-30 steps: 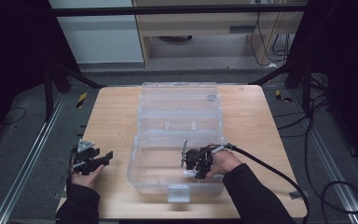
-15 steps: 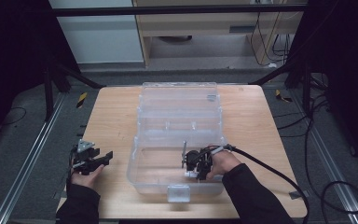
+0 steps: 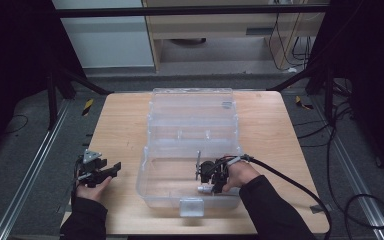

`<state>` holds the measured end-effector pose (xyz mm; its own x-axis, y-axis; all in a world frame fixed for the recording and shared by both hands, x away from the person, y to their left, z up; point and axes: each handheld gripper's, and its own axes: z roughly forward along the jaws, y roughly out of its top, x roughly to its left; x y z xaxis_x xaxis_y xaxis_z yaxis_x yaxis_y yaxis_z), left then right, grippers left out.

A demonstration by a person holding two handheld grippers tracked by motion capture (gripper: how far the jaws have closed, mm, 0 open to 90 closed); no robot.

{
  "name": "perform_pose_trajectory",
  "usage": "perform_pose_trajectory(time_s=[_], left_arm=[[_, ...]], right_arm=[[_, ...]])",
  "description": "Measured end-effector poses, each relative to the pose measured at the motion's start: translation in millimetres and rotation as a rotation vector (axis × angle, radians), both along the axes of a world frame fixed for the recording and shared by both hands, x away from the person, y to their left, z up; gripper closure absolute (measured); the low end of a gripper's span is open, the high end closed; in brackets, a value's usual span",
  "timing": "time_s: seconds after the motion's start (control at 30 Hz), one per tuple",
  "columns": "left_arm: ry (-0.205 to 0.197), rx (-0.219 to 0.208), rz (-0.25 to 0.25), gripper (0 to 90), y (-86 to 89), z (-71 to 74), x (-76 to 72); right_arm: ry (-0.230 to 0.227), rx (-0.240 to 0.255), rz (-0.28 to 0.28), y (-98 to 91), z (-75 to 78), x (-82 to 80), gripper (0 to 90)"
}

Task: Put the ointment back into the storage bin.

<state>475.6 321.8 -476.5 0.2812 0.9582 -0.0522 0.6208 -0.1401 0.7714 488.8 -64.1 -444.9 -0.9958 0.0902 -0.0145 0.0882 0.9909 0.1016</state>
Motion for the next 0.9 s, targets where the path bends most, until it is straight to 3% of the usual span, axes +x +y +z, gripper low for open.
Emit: perform_pose_trajectory(time_s=[0.1,0.17,0.3,0.57,0.63,0.67,0.9], left_arm=[[0.0,-0.001,0.0,38.3,0.0,-0.1,0.0],[0.001,-0.001,0.0,38.3,0.0,-0.2,0.1],[0.001,0.001,-0.001,38.3,-0.1,0.0,-0.1],[0.001,0.003,-0.001,38.3,-0.3,0.0,-0.1],[0.003,-0.001,0.0,38.3,-0.5,-0.2,0.0],[0.003,-0.002,0.0,38.2,-0.6,-0.2,-0.1],[0.004,-0.001,0.001,38.2,-0.8,-0.3,-0.1]], right_arm=[[-0.006,0.032,0.0,-3.3,5.2,-0.1,65.2],[-0.016,0.055,-0.028,-6.1,12.0,-1.8,64.2],[-0.044,0.132,-0.058,-15.6,27.8,-3.7,58.9],[-0.085,0.306,-0.201,-41.0,54.1,-7.5,50.2],[-0.089,0.322,-0.217,-43.8,56.0,-8.1,48.0],[-0.089,0.373,-0.262,-53.1,60.8,-10.1,45.5],[-0.156,0.552,-0.375,-85.6,69.5,-19.8,38.4]])
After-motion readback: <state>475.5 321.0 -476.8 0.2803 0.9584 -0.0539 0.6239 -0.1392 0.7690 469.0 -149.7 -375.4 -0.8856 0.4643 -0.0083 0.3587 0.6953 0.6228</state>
